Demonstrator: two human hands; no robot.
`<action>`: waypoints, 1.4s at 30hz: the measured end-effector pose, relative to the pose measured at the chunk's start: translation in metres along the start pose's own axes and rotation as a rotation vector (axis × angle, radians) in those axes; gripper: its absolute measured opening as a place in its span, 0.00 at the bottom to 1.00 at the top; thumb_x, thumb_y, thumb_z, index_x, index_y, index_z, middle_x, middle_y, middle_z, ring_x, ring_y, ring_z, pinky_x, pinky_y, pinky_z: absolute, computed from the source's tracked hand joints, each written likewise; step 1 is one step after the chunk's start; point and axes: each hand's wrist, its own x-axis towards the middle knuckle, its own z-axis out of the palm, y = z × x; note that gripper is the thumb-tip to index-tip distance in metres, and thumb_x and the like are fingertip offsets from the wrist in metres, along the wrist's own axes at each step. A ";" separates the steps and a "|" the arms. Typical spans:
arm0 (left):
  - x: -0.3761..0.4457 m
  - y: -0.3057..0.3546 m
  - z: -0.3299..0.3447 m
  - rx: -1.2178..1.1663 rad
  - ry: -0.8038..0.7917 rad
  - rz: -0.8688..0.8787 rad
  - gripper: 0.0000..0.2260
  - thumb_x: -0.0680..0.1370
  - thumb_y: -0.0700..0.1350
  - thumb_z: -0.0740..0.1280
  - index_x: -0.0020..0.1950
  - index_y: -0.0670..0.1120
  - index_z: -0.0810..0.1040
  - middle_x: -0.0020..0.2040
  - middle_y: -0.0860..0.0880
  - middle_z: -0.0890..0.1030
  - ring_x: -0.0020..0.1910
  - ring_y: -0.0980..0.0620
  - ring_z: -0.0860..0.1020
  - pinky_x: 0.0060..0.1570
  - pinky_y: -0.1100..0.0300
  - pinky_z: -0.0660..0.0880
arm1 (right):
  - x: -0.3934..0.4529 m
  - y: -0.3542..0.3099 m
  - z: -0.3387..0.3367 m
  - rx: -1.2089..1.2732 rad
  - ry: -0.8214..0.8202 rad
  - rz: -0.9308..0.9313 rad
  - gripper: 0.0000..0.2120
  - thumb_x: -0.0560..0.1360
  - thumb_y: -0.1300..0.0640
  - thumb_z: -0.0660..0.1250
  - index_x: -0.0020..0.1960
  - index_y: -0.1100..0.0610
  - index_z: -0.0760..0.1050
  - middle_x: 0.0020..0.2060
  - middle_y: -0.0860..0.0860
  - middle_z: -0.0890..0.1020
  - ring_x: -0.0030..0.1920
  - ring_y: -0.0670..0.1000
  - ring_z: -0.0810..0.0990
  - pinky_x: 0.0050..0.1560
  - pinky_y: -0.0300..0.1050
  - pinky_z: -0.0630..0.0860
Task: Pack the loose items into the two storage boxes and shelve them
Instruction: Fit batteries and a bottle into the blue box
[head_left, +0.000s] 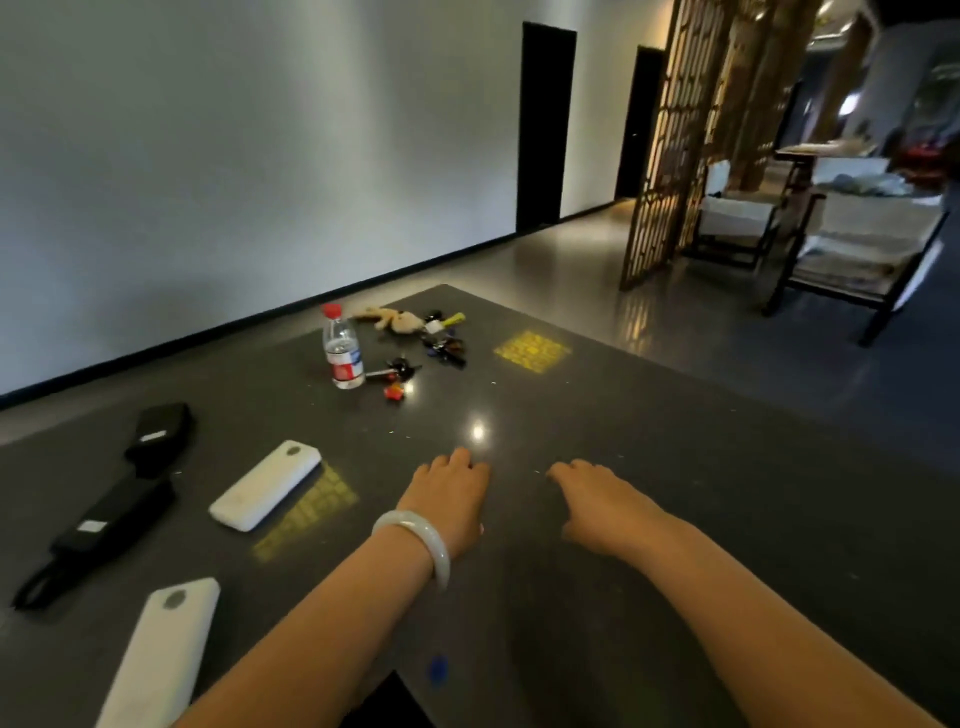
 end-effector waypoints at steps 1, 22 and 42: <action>0.008 -0.022 0.001 -0.003 0.001 -0.018 0.22 0.75 0.49 0.70 0.67 0.47 0.70 0.63 0.46 0.69 0.63 0.43 0.70 0.61 0.51 0.68 | 0.018 -0.012 0.001 0.005 -0.007 -0.005 0.26 0.75 0.61 0.66 0.71 0.55 0.63 0.66 0.55 0.68 0.66 0.58 0.68 0.62 0.53 0.71; 0.151 -0.214 0.070 -0.254 -0.035 -0.335 0.31 0.75 0.56 0.69 0.74 0.49 0.61 0.73 0.45 0.61 0.72 0.44 0.62 0.69 0.49 0.64 | 0.273 -0.112 0.038 0.131 -0.108 -0.025 0.31 0.75 0.49 0.69 0.74 0.52 0.61 0.70 0.52 0.65 0.69 0.54 0.65 0.67 0.50 0.68; 0.183 -0.242 0.129 -0.282 -0.299 -0.455 0.45 0.74 0.68 0.61 0.79 0.49 0.39 0.79 0.45 0.39 0.76 0.39 0.36 0.70 0.38 0.34 | 0.472 -0.230 0.038 1.066 0.039 -0.166 0.35 0.68 0.63 0.76 0.70 0.56 0.63 0.64 0.53 0.74 0.63 0.51 0.72 0.63 0.47 0.69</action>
